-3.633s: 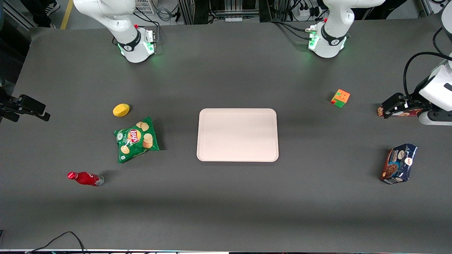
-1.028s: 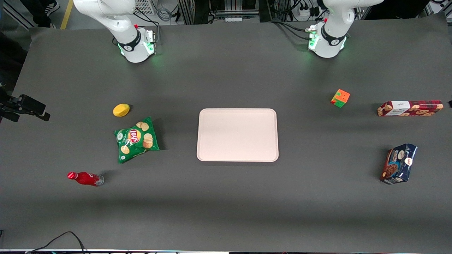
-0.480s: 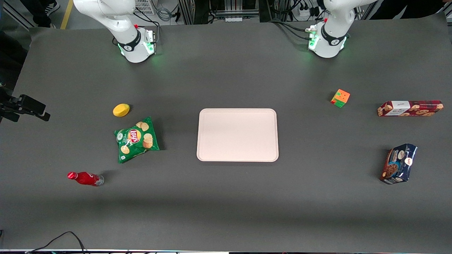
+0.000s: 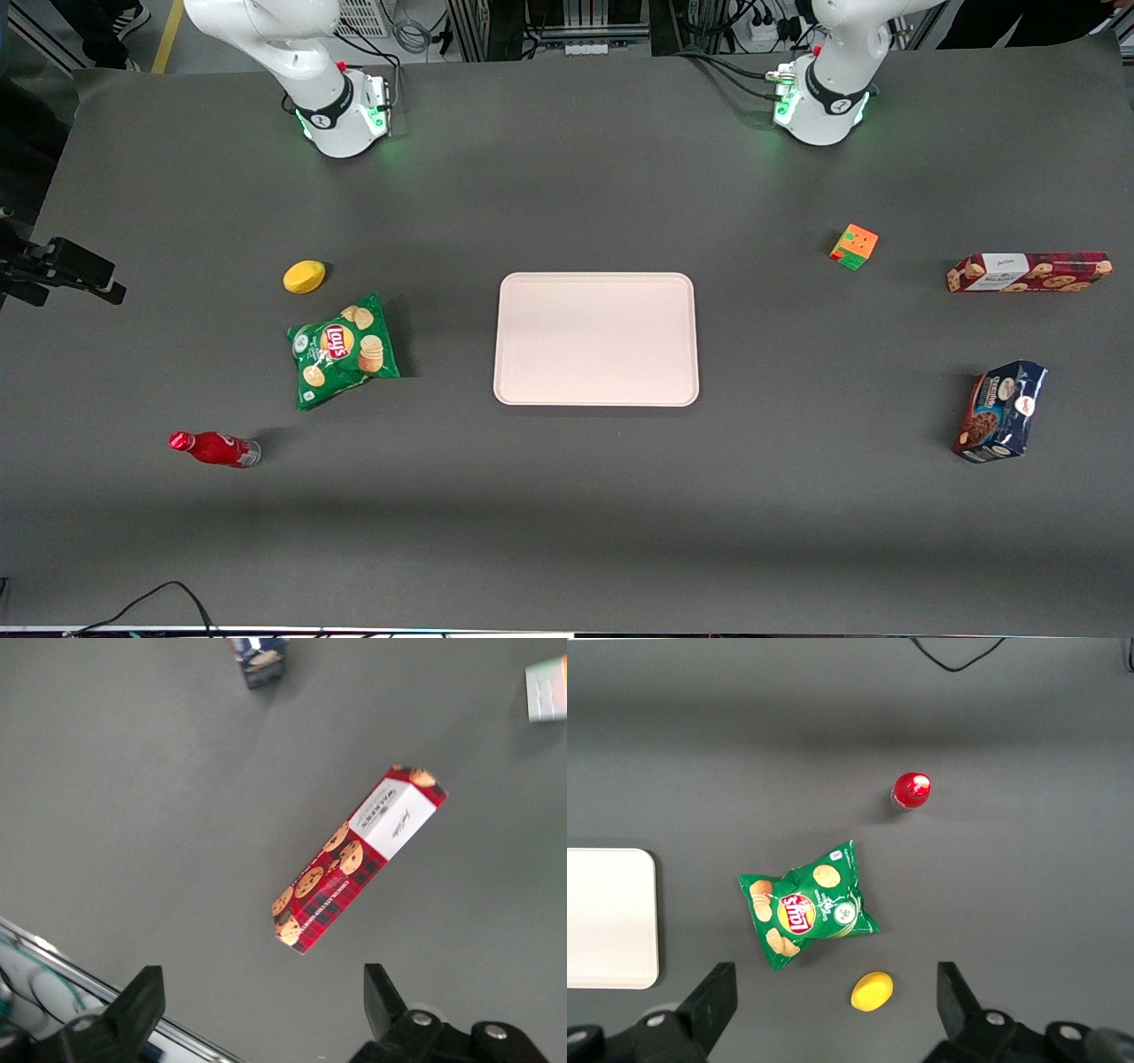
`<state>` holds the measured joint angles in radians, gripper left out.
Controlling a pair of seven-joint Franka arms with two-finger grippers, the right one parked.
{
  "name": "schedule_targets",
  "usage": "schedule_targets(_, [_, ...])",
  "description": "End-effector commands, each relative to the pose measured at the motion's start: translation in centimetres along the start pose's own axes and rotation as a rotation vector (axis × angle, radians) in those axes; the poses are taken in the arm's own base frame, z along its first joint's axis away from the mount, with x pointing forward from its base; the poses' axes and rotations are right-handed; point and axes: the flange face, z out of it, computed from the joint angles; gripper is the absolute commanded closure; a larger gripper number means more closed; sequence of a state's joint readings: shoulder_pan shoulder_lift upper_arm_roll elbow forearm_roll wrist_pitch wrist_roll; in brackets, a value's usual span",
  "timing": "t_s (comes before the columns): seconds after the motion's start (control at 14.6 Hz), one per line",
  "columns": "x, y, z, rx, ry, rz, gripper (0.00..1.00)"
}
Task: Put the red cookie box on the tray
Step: 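Lower the open left gripper over the red plaid cookie box, then close the left gripper on the end of the red plaid cookie box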
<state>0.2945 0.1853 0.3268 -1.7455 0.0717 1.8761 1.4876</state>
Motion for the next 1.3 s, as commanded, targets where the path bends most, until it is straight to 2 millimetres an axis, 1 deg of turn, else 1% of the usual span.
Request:
schedule_targets(0.0, [-0.3, 0.5, 1.1, 0.025, -0.010, 0.226, 0.00])
schedule_targets(0.21, [-0.1, 1.2, 2.8, -0.007, 0.014, 0.374, 0.00])
schedule_targets(0.34, [0.2, 2.1, 4.6, -0.044, 0.072, 0.464, 0.00])
schedule_targets(0.55, [-0.2, 4.4, 8.5, -0.128, 0.116, 0.454, 0.00])
schedule_targets(0.69, [-0.6, 5.0, 9.7, -0.149, 0.127, 0.440, 0.00])
schedule_targets(0.75, [-0.6, 5.4, 10.6, -0.163, 0.130, 0.437, 0.00])
schedule_targets(0.82, [-0.5, 5.7, 11.4, -0.158, 0.130, 0.436, 0.00])
schedule_targets(0.96, [-0.9, 6.5, 13.7, -0.127, 0.126, 0.425, 0.00])
schedule_targets(1.1, [-1.0, 6.8, 14.9, -0.065, 0.113, 0.439, 0.00])
schedule_targets(1.23, [-1.0, 6.9, 15.6, 0.006, 0.101, 0.490, 0.00])
